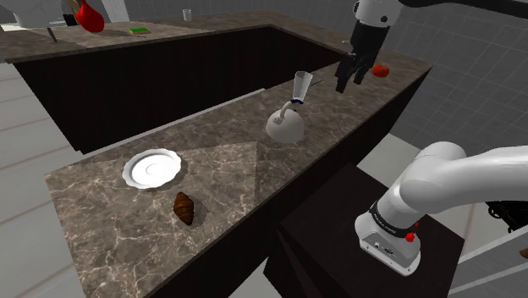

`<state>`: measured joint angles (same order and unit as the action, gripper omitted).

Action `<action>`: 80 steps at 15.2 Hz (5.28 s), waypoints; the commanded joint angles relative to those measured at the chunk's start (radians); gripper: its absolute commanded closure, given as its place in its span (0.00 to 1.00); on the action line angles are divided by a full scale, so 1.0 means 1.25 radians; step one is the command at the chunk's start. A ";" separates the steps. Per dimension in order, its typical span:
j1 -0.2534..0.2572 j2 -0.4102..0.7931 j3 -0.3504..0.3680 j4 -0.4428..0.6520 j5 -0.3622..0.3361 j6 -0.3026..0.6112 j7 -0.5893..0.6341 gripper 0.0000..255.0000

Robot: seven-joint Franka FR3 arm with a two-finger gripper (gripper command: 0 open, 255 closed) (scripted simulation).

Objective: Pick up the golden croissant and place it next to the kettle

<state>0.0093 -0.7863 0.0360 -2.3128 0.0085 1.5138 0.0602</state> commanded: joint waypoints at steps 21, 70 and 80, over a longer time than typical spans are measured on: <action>0.081 0.306 0.276 -0.084 0.115 0.429 0.255 0.00; 0.328 1.185 0.315 0.459 -0.362 0.704 0.759 1.00; 0.312 1.134 0.337 0.456 -0.335 0.657 0.742 1.00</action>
<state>0.4019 0.6421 0.4532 -1.7424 -0.4162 2.3450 0.9902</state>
